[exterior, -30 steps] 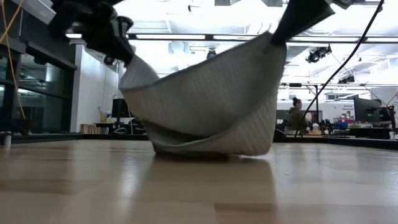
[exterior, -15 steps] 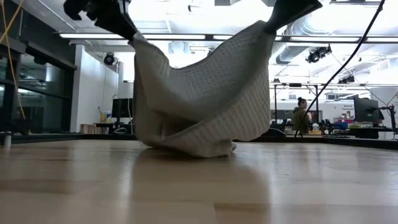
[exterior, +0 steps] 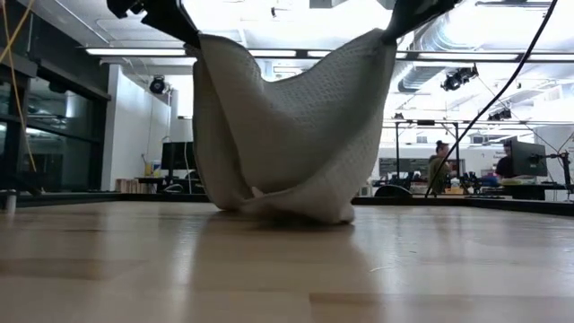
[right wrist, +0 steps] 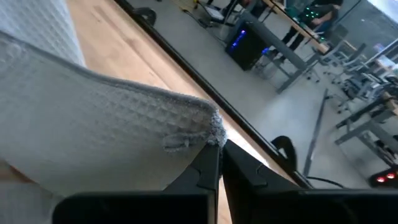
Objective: Fold microfiber towels
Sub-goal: Fold the gray towel
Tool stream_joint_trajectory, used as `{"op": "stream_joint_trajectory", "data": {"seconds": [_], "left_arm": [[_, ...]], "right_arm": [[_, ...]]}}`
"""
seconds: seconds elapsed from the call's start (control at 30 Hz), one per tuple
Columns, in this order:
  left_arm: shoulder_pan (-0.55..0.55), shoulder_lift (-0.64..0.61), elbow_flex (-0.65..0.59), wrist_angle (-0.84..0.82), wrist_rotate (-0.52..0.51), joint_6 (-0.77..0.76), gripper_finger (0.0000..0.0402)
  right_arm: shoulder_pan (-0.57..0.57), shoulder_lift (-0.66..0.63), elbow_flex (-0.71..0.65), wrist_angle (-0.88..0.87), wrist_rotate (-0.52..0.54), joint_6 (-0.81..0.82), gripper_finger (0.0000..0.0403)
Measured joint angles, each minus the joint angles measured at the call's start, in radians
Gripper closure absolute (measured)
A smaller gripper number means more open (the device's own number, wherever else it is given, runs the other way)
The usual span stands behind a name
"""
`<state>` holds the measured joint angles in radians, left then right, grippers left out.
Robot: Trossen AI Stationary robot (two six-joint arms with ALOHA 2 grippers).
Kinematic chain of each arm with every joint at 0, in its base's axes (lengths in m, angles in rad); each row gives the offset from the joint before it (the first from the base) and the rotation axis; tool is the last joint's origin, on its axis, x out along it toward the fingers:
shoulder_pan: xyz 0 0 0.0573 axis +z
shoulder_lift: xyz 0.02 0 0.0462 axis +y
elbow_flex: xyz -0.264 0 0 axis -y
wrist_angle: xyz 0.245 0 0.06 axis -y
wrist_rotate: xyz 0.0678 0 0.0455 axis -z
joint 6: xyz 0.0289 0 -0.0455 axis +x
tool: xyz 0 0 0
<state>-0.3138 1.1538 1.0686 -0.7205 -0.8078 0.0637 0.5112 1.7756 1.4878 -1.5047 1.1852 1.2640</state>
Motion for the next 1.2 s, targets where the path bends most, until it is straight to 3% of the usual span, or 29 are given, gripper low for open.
{"op": "stream_joint_trajectory", "data": {"seconds": [0.33, 0.97, 1.2], "left_arm": [[0.000, -0.005, 0.019, -0.073, -0.100, 0.010, 0.0401], [0.001, -0.025, 0.019, -0.068, -0.152, 0.038, 0.0401], [0.106, -0.025, 0.019, -0.067, -0.156, 0.080, 0.0401]], "right_arm": [[-0.072, -0.063, 0.000, -0.047, 0.080, -0.042, 0.0399], [-0.246, -0.145, 0.000, -0.052, 0.125, -0.226, 0.0399], [-0.304, -0.144, 0.000, -0.050, 0.174, -0.251, 0.0399]]}}
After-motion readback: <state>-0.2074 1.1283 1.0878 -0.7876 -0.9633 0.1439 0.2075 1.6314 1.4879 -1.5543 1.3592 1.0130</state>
